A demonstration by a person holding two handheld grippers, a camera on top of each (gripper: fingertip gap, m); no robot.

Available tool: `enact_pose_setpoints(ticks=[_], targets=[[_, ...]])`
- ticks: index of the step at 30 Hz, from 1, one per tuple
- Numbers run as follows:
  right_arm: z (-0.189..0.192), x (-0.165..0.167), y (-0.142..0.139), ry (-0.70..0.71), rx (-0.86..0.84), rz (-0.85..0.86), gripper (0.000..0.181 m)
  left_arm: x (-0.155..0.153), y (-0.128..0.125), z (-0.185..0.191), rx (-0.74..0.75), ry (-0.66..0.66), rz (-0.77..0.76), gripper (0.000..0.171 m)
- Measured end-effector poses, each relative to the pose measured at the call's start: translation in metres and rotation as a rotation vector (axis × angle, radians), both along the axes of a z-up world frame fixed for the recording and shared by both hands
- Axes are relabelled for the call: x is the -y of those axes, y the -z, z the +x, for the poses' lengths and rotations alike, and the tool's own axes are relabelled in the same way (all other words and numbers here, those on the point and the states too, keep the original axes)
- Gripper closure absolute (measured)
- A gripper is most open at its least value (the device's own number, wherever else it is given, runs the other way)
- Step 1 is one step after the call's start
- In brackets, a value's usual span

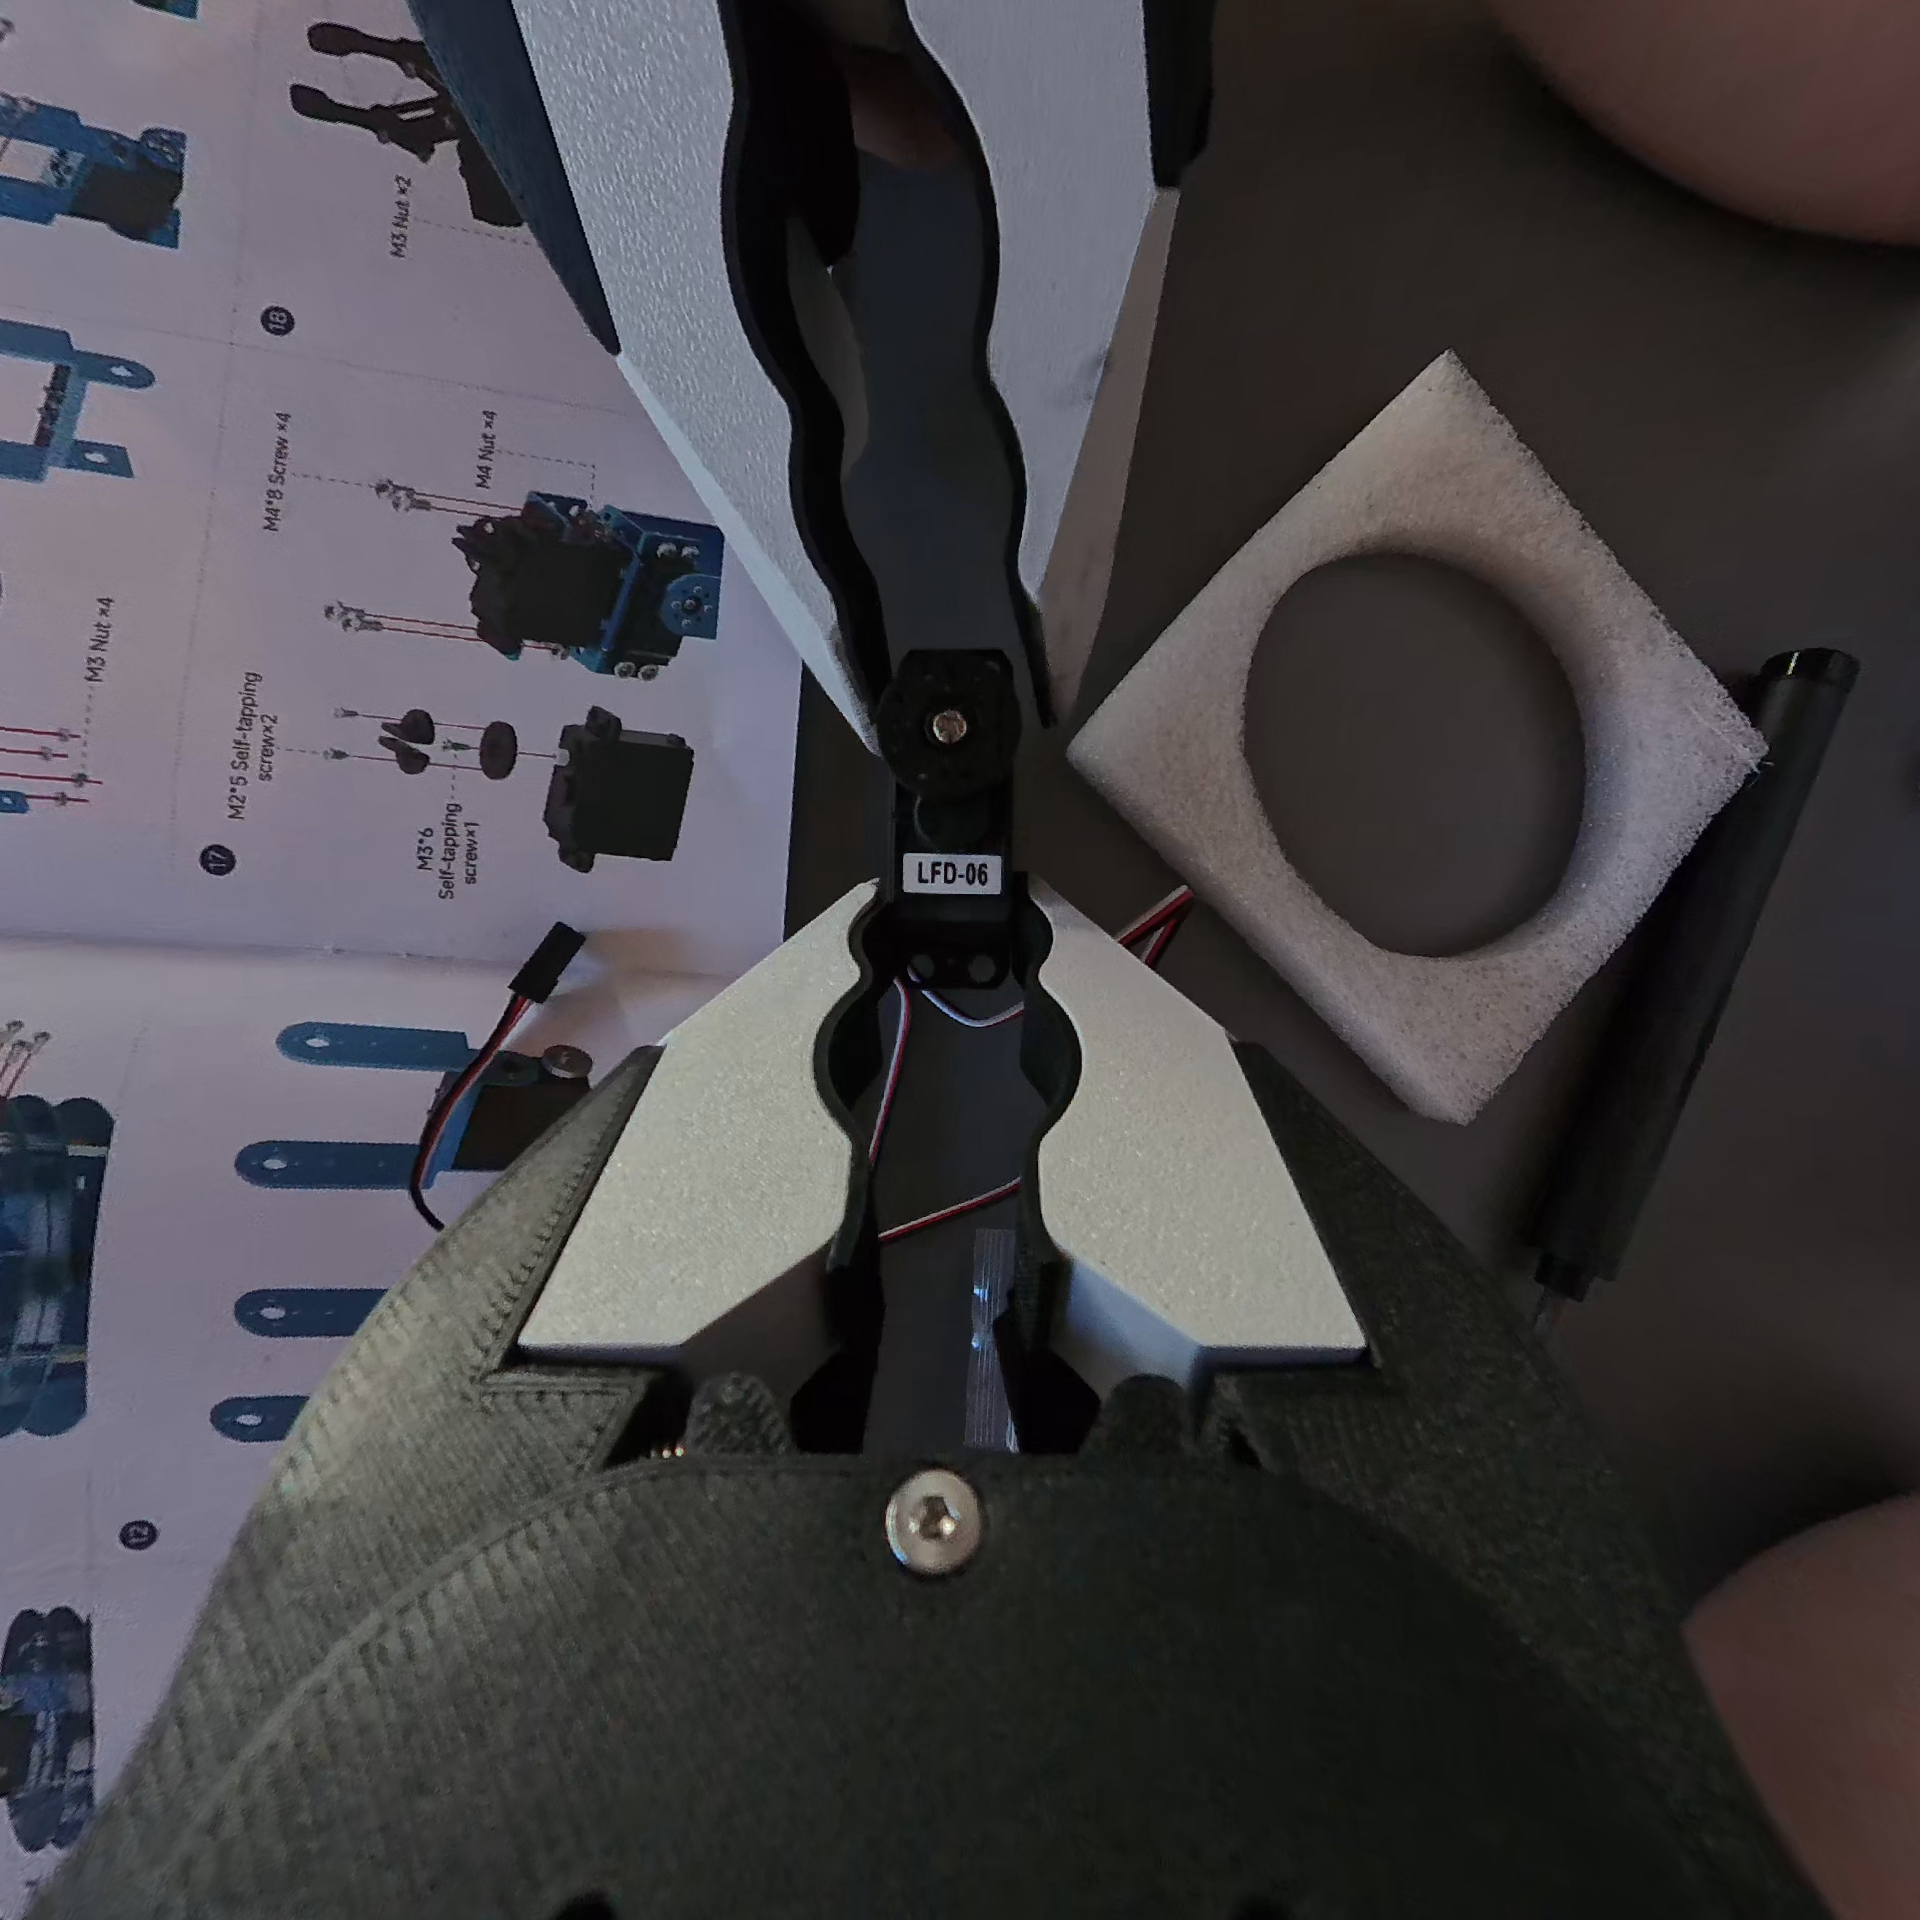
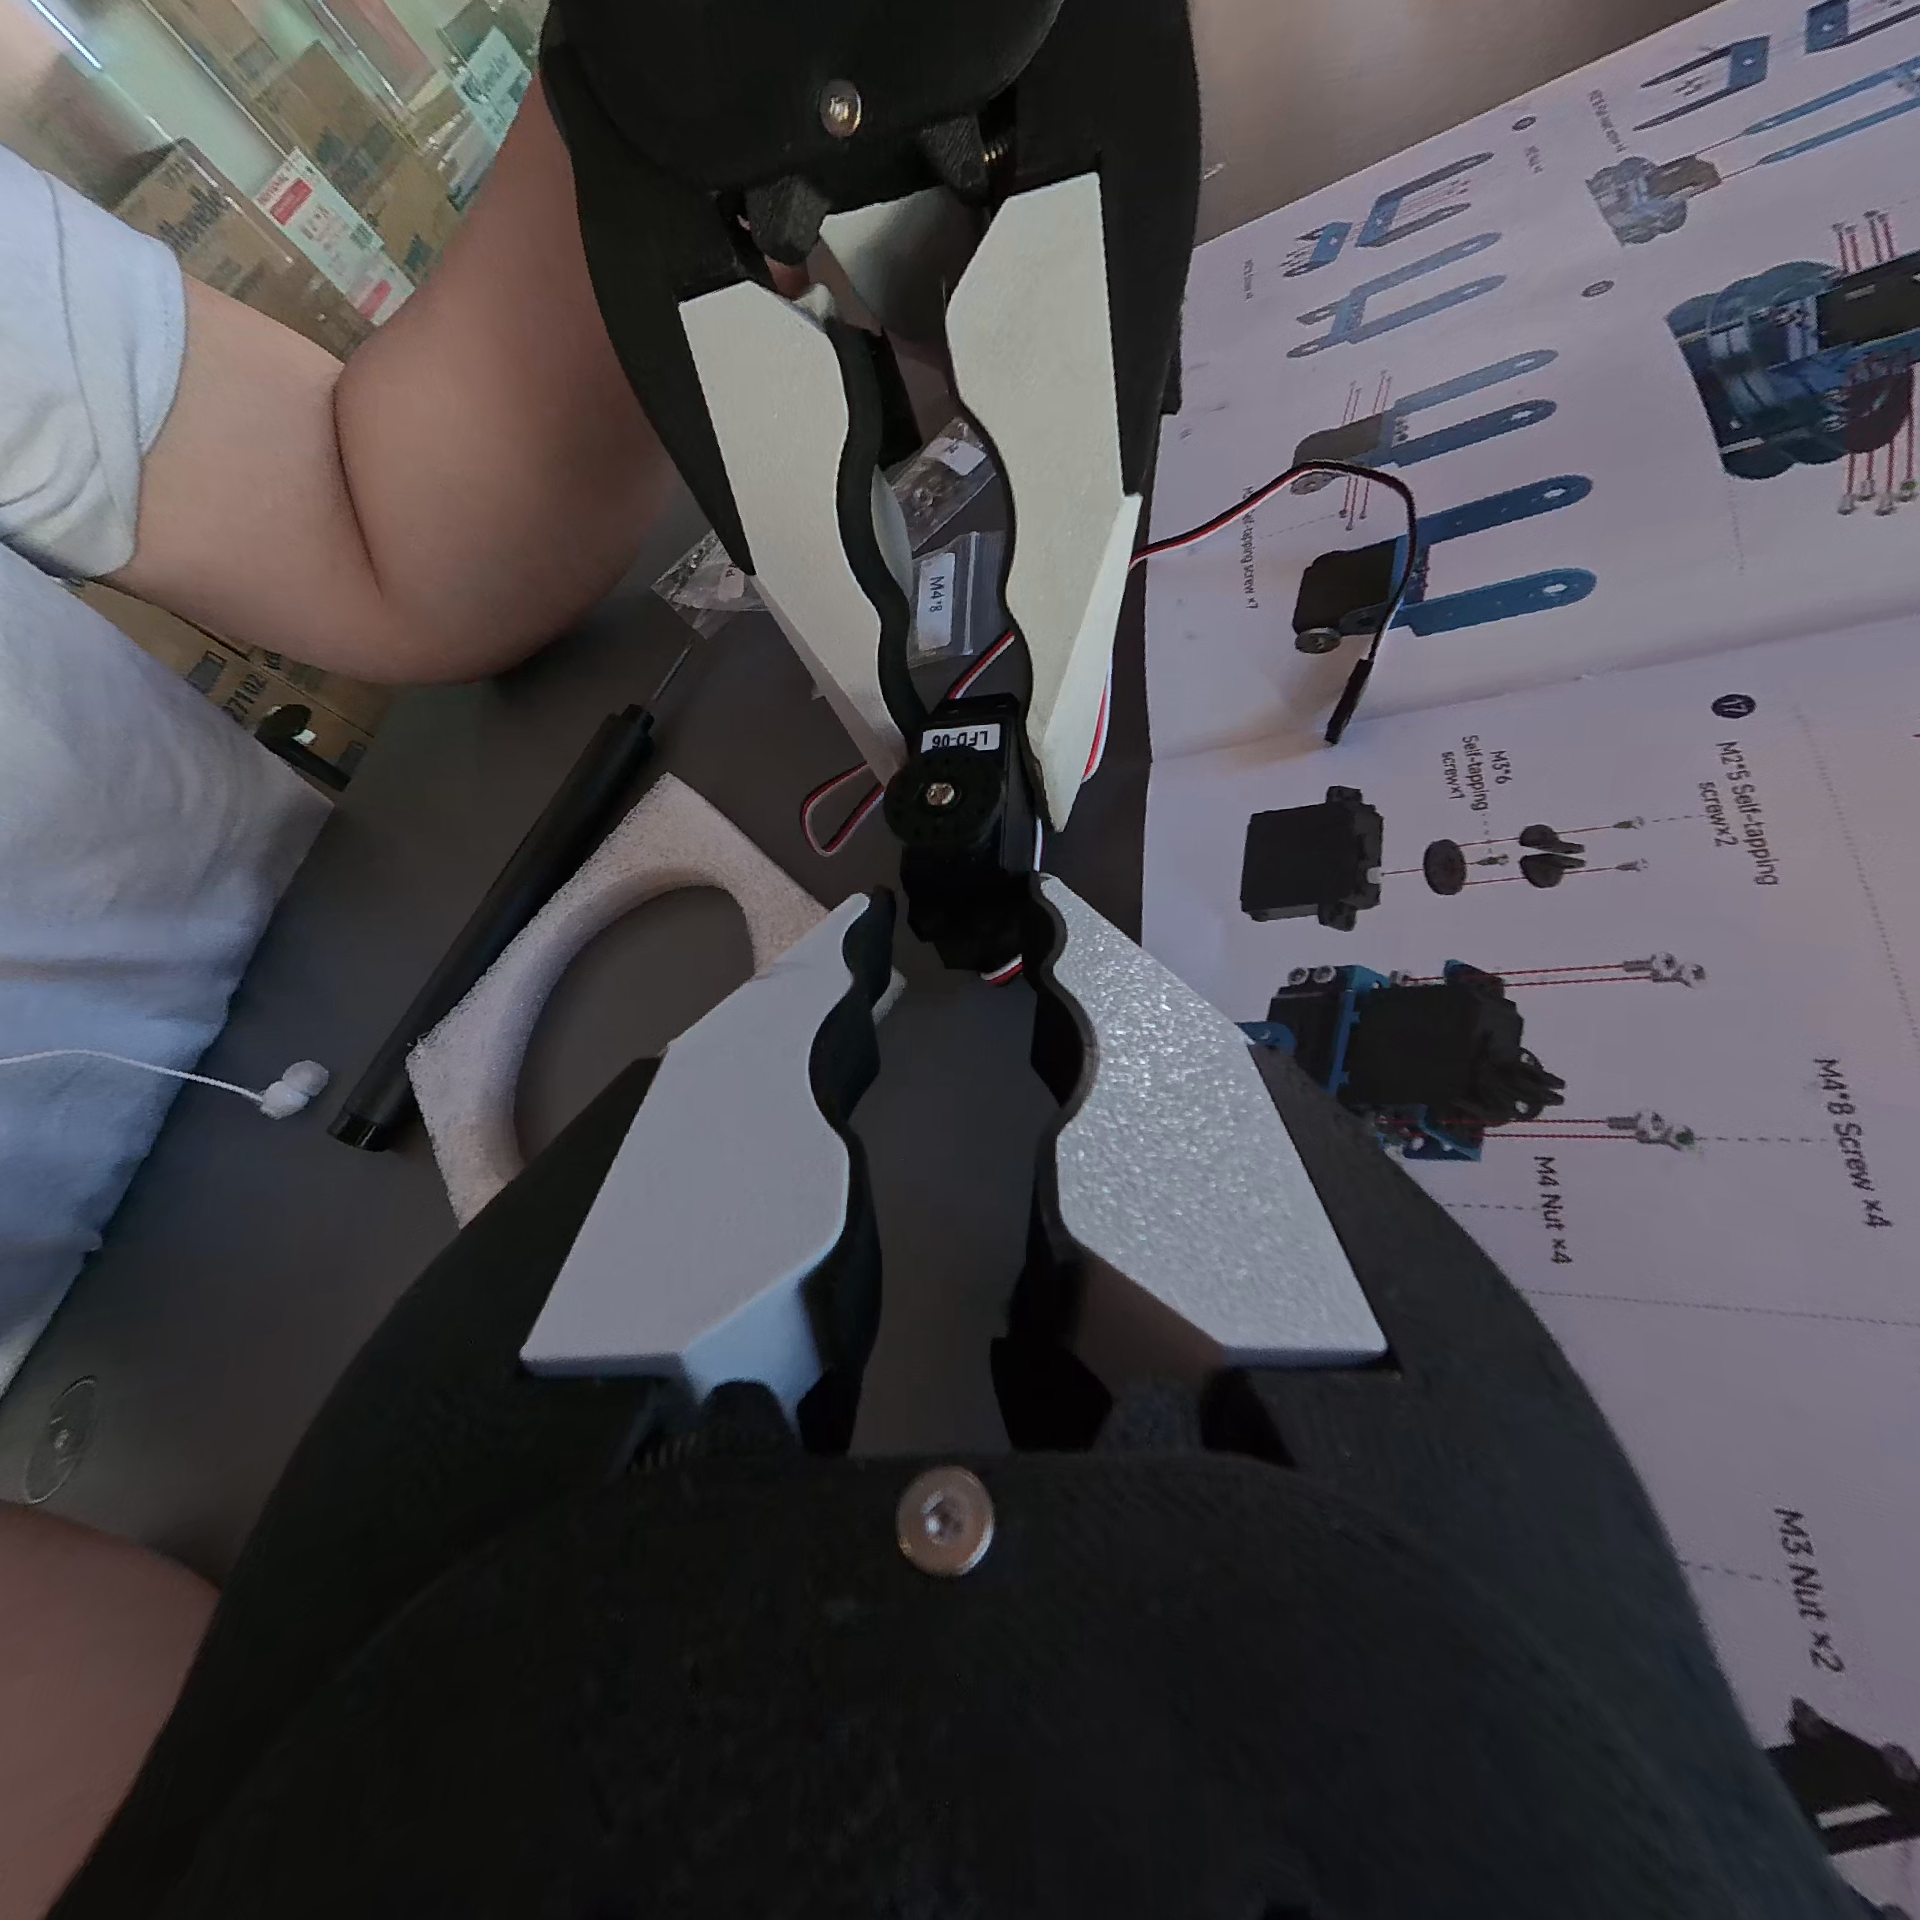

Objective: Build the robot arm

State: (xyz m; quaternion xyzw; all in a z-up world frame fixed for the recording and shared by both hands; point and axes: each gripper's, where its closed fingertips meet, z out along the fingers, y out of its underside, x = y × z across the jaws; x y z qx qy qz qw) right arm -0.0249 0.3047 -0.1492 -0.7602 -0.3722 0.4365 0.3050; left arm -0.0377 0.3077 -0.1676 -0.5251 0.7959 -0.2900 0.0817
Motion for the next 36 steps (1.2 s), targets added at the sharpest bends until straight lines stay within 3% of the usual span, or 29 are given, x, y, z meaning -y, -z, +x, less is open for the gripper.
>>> enact_pose_setpoints(ticks=[30, 36], targets=[[0.004, -0.003, -0.013, 0.011, -0.109, -0.013, 0.159, 0.003, 0.000, -0.005, -0.023, -0.023, -0.036, 0.141], [0.015, -0.007, -0.043, 0.058, -0.302, 0.062, 0.159, 0.003, -0.016, -0.007, 0.015, -0.052, -0.102, 0.133]])
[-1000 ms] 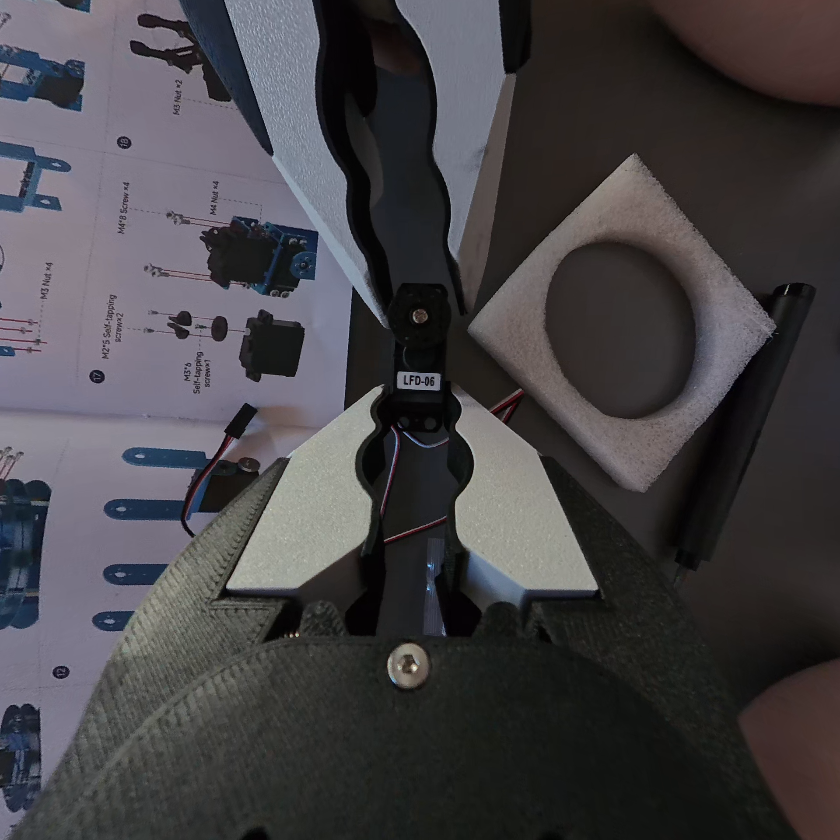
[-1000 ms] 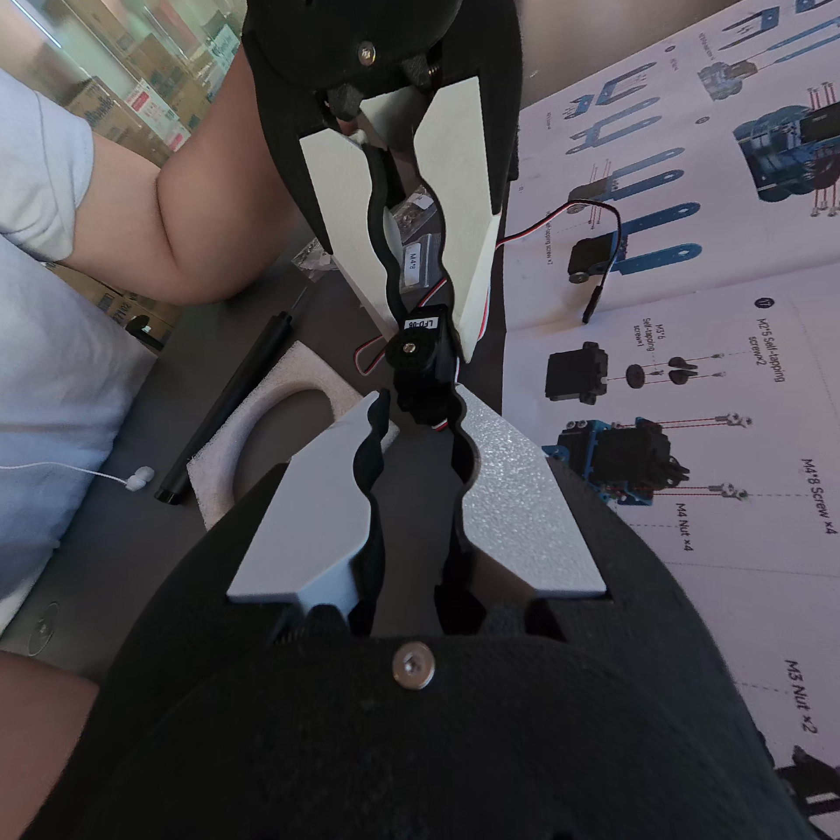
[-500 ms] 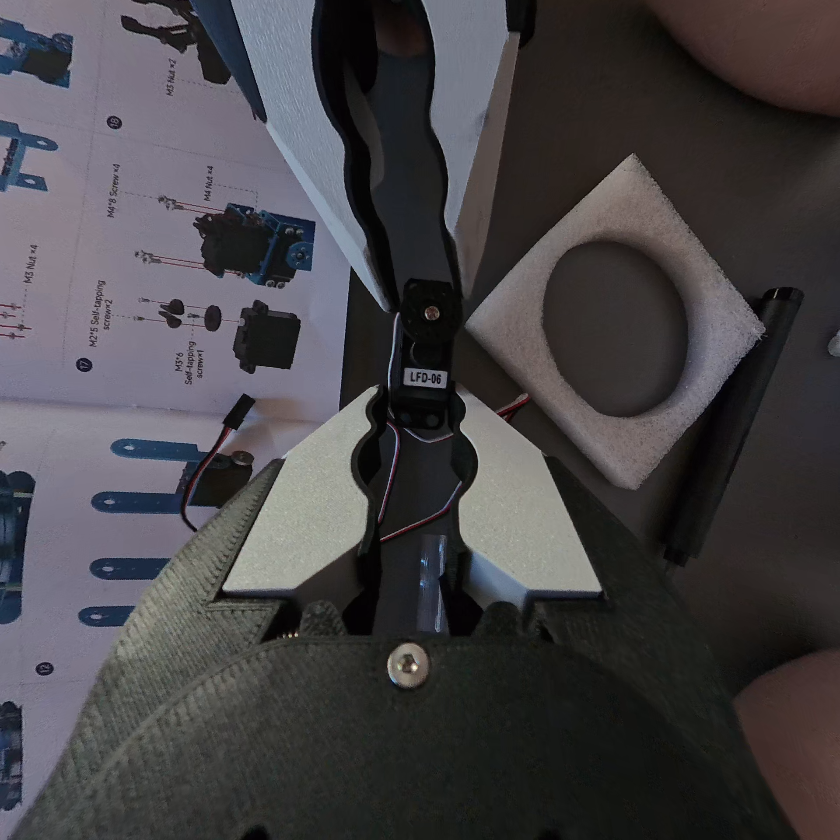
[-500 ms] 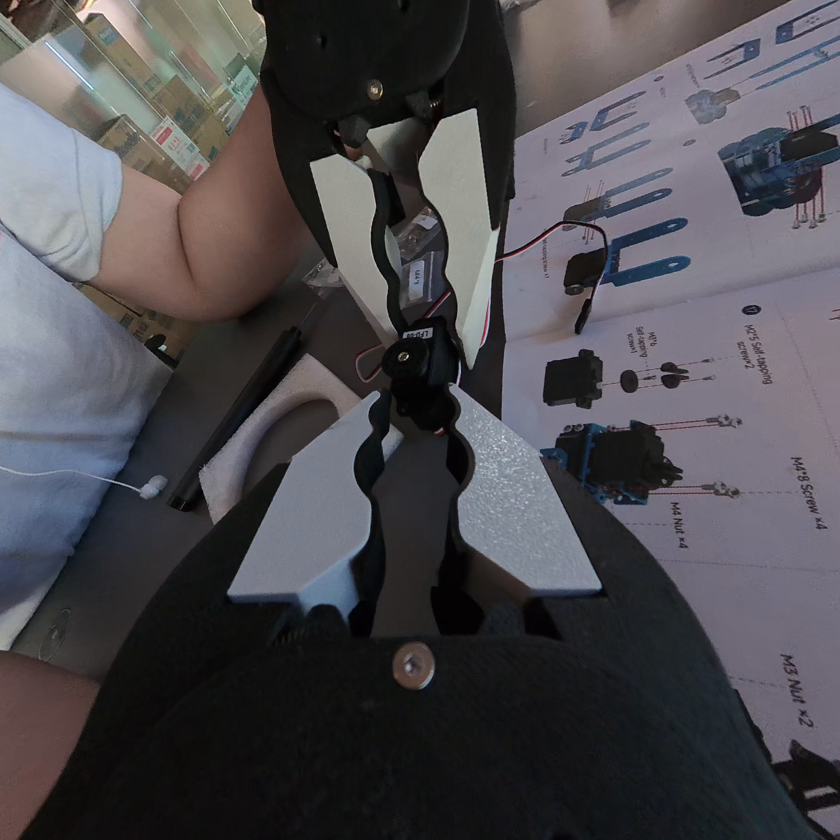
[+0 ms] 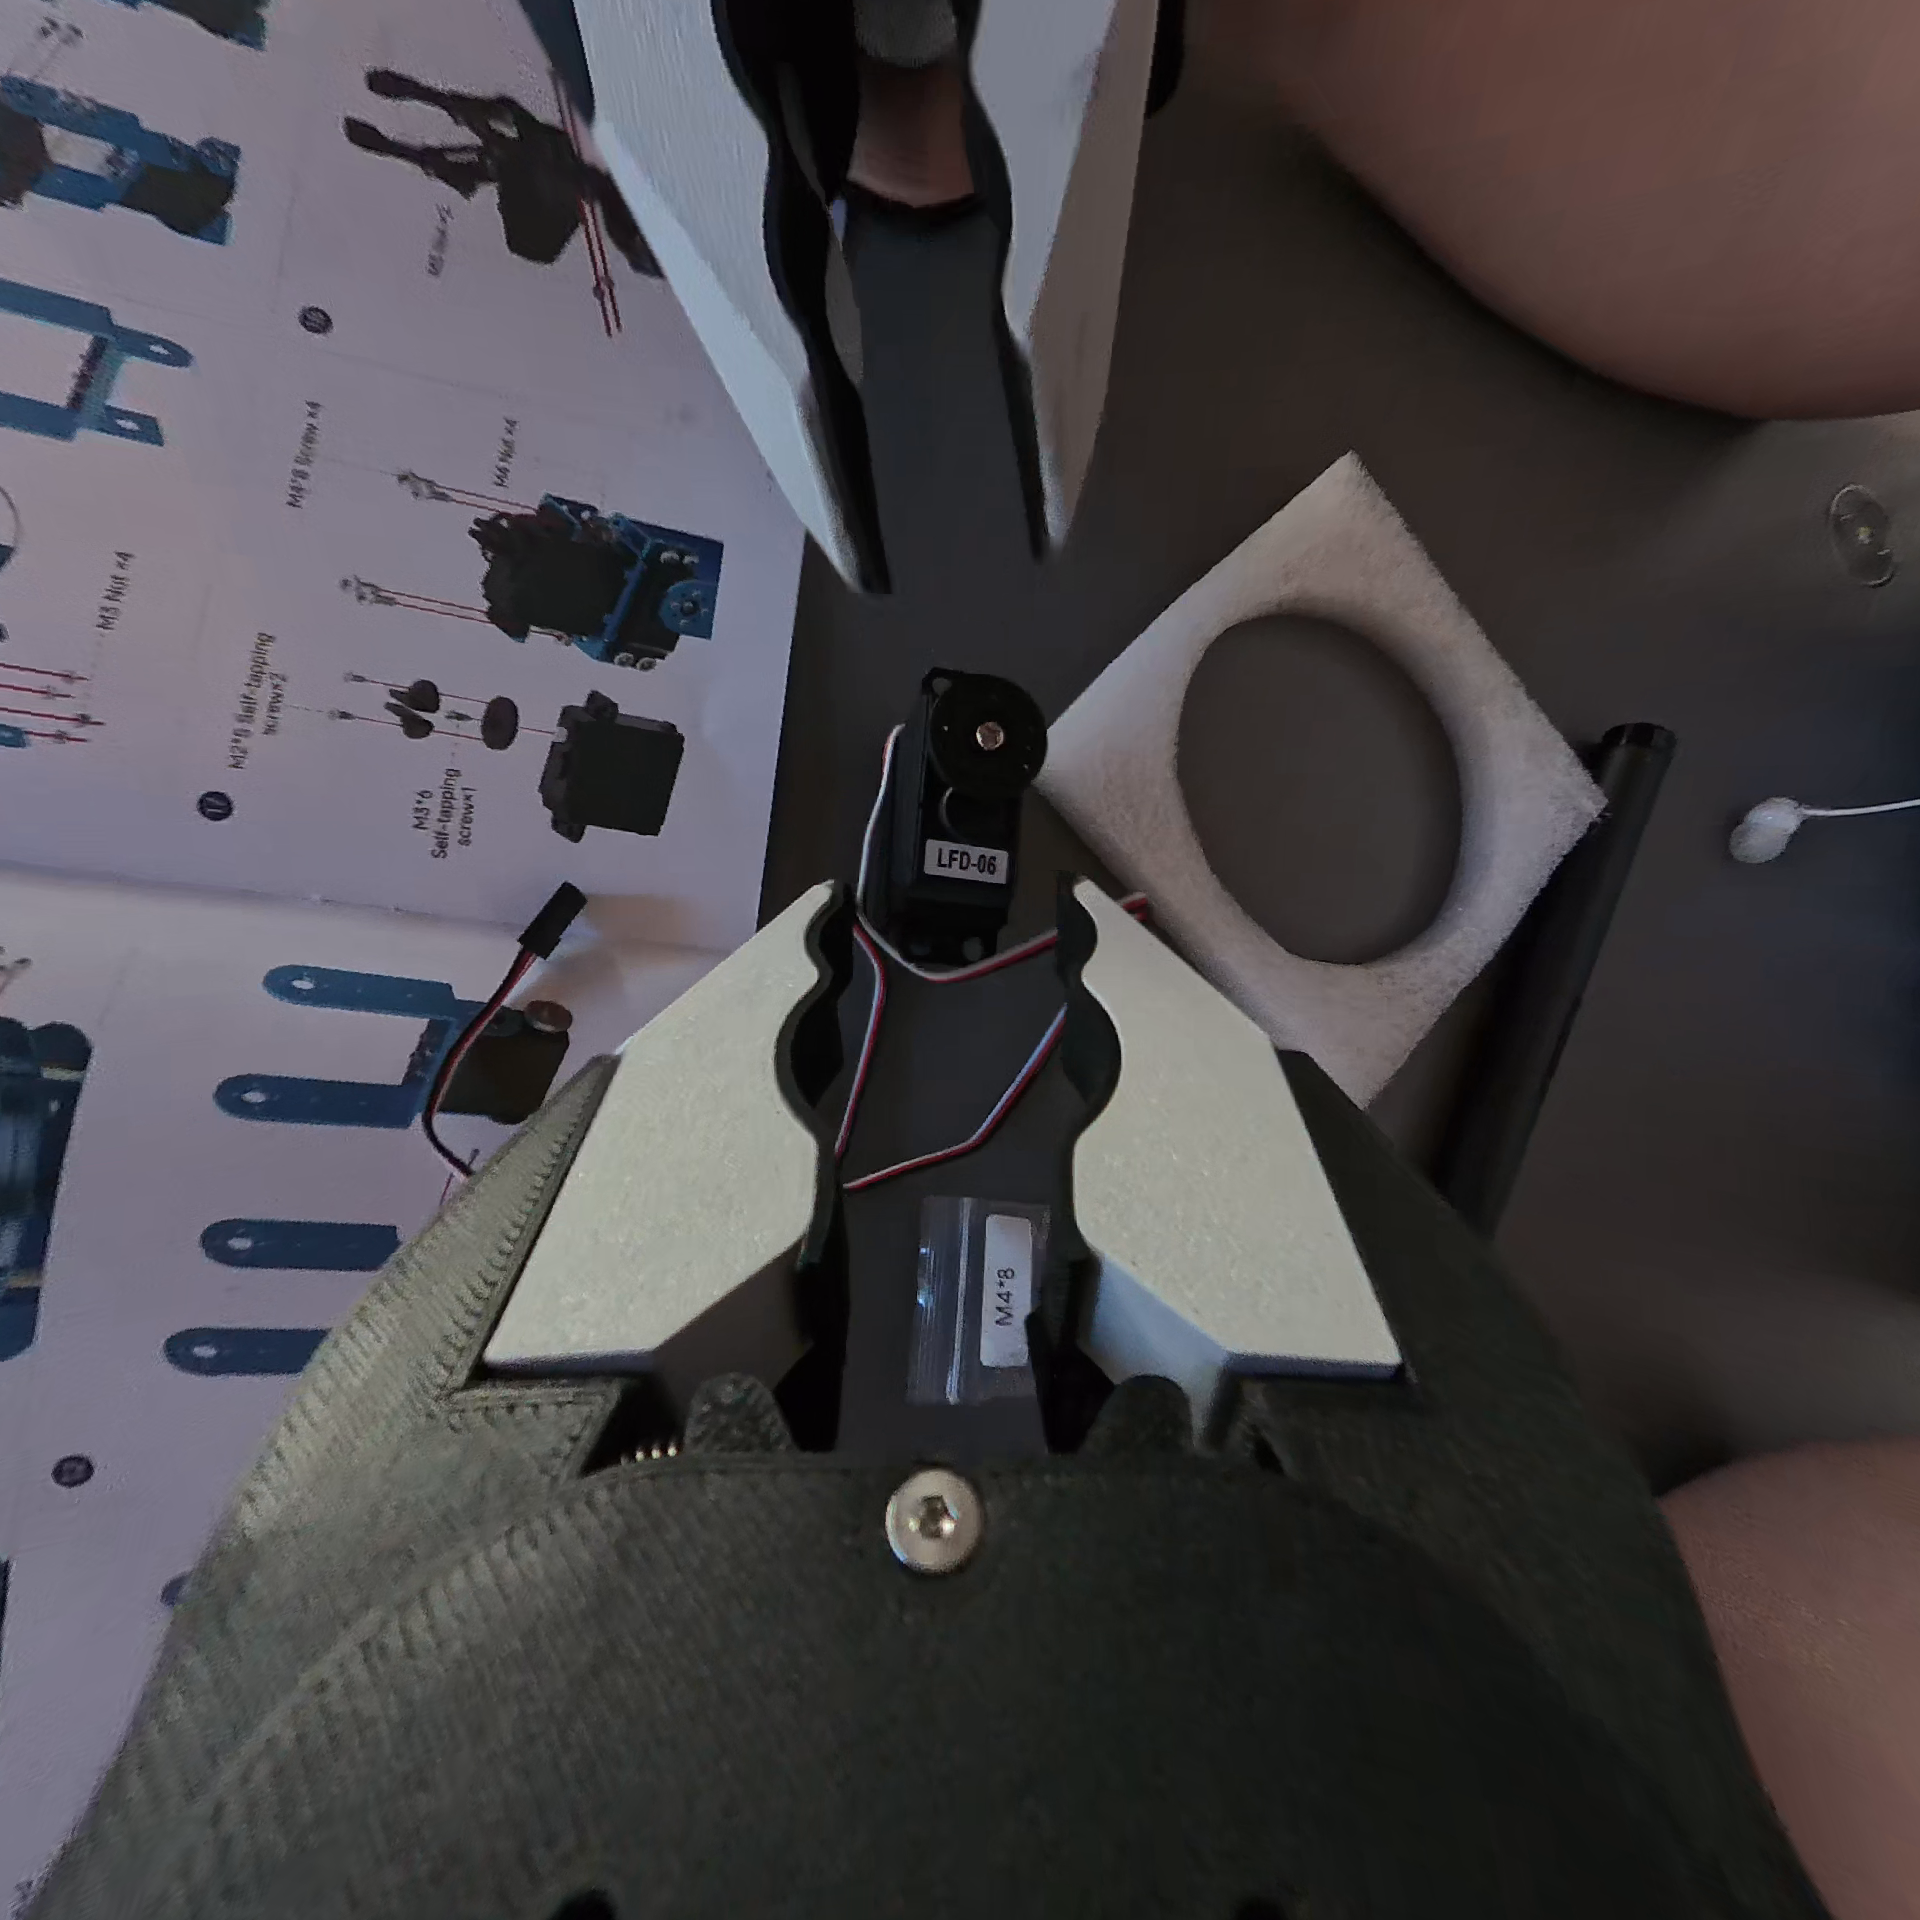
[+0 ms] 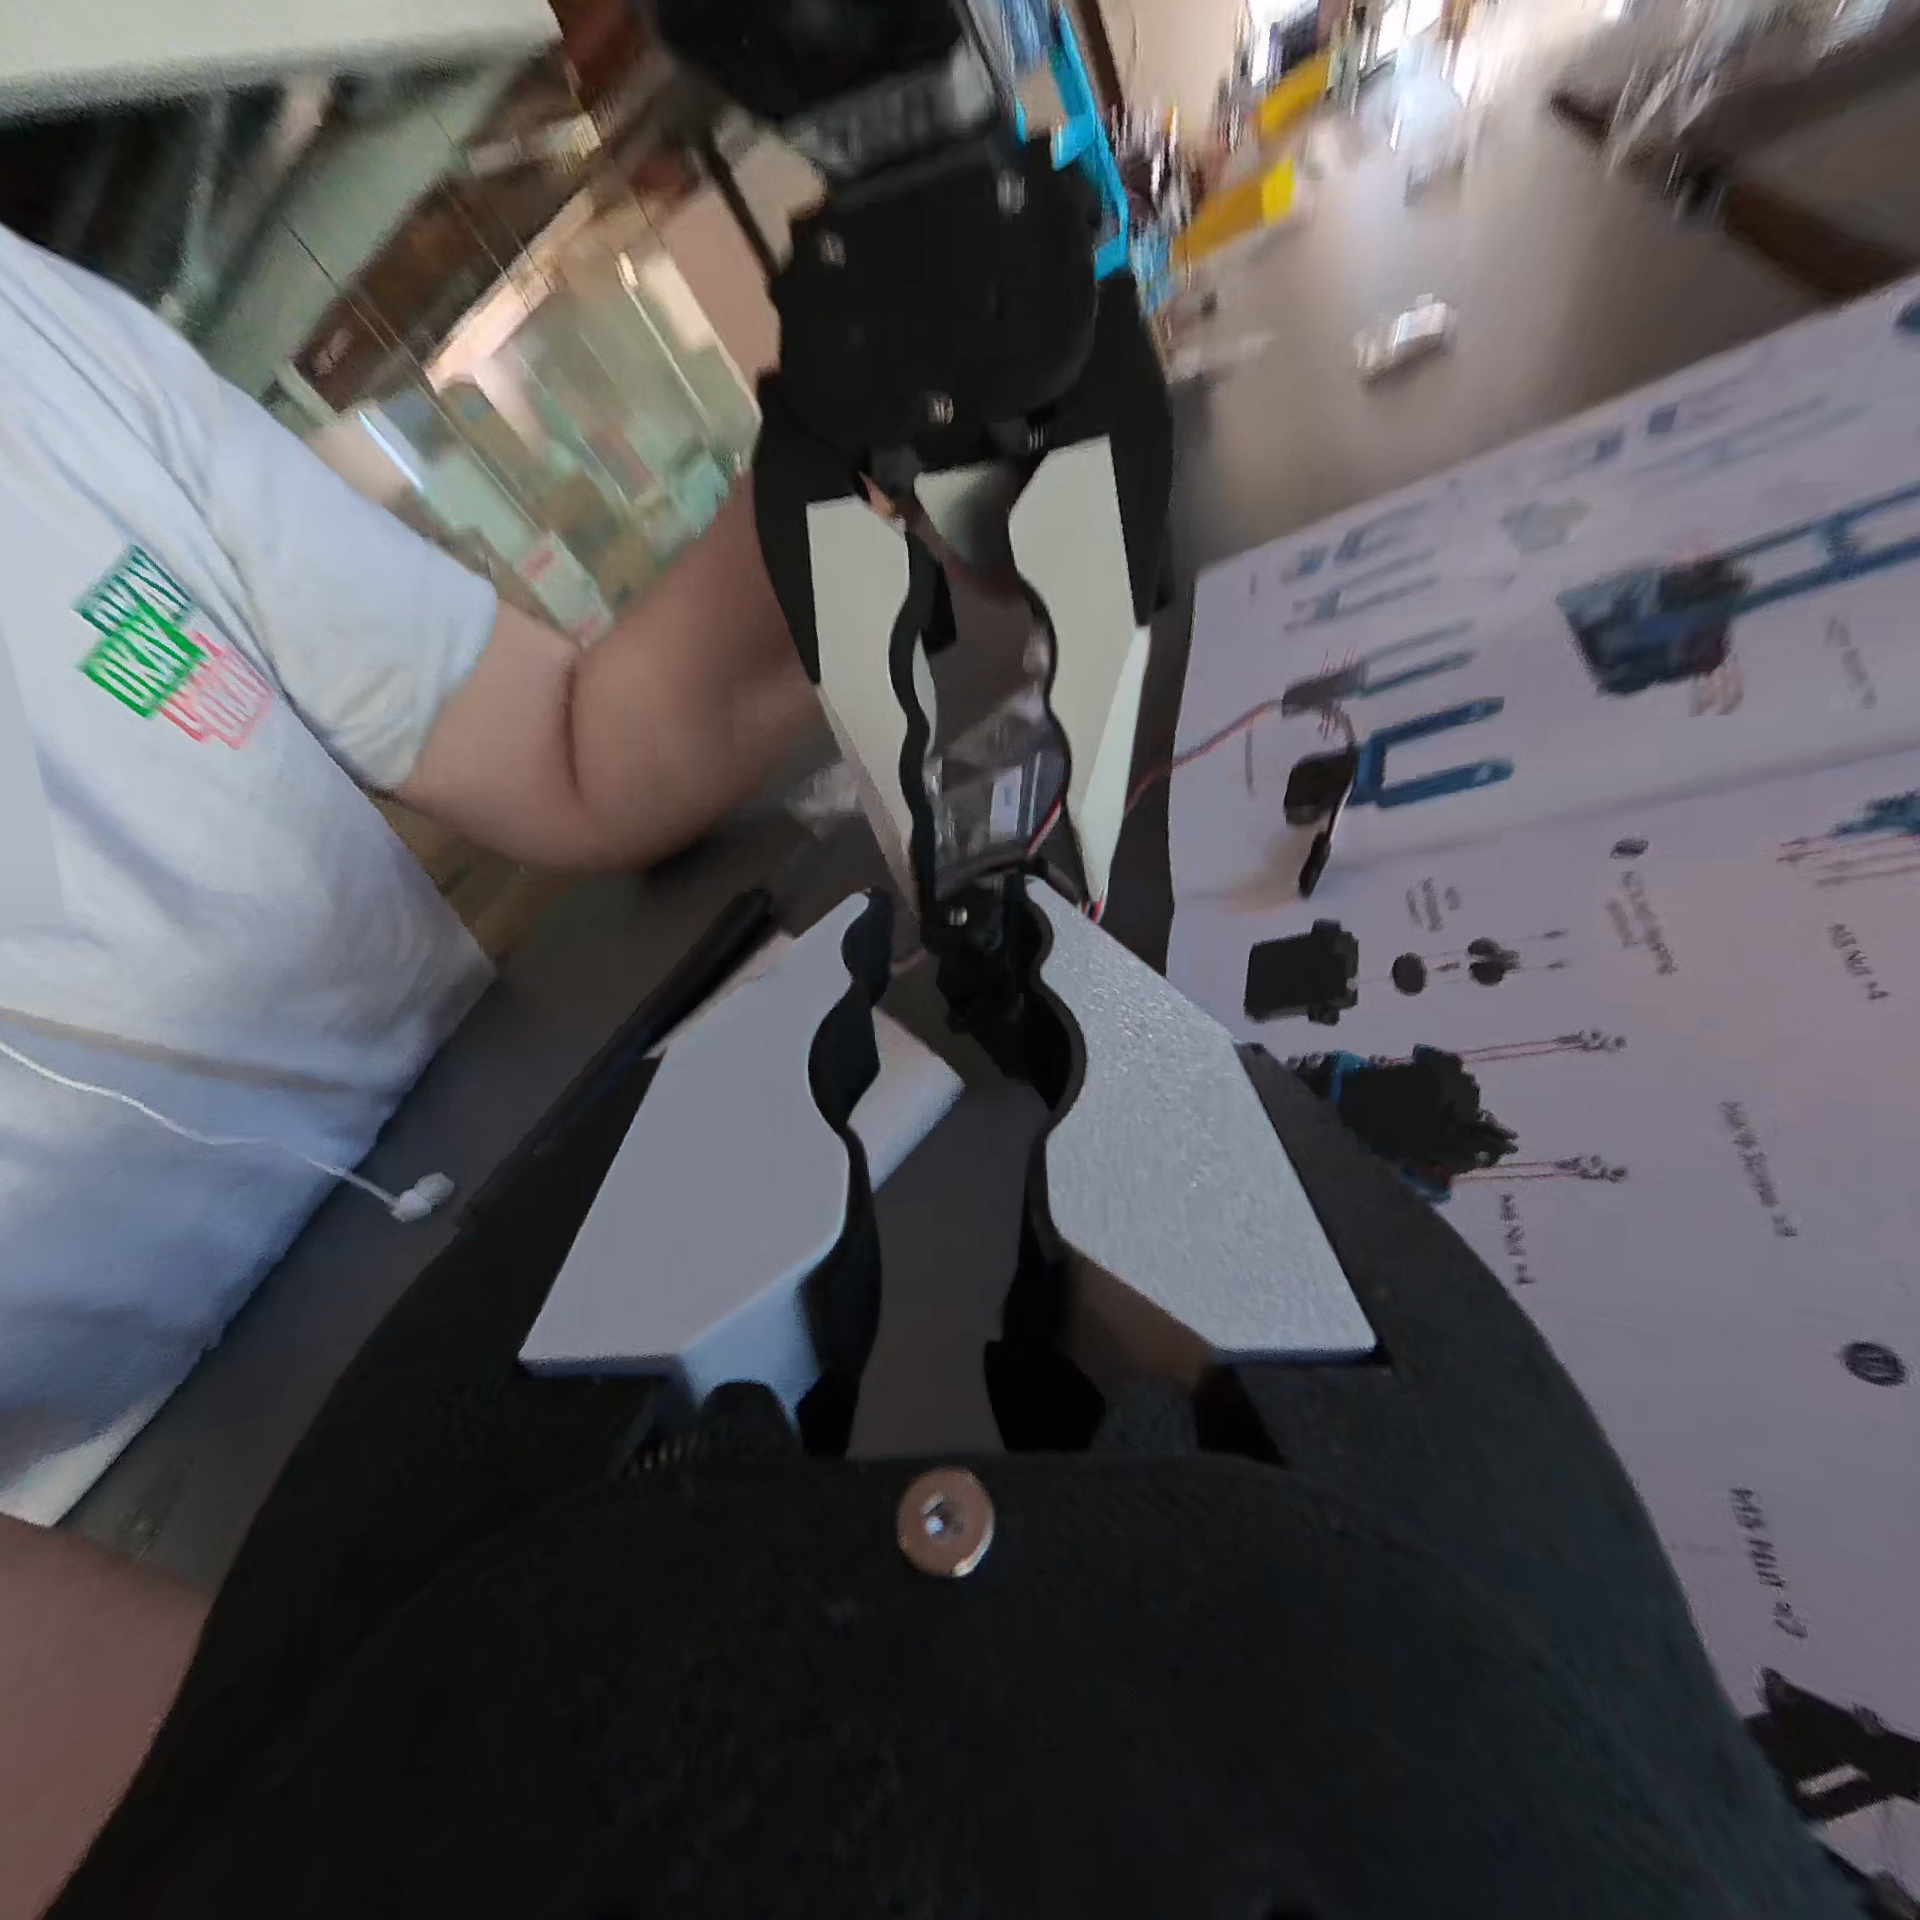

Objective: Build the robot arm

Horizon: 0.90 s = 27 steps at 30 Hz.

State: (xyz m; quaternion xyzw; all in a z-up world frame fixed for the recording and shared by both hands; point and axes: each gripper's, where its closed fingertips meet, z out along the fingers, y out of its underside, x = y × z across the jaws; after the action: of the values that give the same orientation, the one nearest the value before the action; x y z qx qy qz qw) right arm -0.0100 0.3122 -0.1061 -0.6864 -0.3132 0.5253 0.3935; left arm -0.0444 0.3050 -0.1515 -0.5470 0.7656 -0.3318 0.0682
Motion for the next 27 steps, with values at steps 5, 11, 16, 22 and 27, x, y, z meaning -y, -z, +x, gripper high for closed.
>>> enact_pose_setpoints(ticks=[5, 11, 16, 22, 27], targets=[[0.055, -0.036, -0.050, 0.323, -0.227, 0.184, 0.160, -0.009, -0.035, -0.004, 0.121, -0.055, -0.024, 0.131], [0.162, -0.057, -0.080, 0.877, -0.385, 0.340, 0.156, -0.042, -0.111, 0.009, 0.472, -0.252, -0.049, 0.132], [0.210, -0.053, -0.078, 1.137, -0.389, 0.357, 0.156, -0.065, -0.172, 0.004, 0.755, -0.391, -0.131, 0.133], [0.219, -0.053, -0.073, 1.192, -0.400, 0.317, 0.161, -0.065, -0.202, -0.004, 0.884, -0.404, -0.175, 0.128], [0.225, -0.052, -0.073, 1.211, -0.409, 0.332, 0.161, -0.052, -0.223, -0.008, 0.959, -0.358, -0.194, 0.129]])
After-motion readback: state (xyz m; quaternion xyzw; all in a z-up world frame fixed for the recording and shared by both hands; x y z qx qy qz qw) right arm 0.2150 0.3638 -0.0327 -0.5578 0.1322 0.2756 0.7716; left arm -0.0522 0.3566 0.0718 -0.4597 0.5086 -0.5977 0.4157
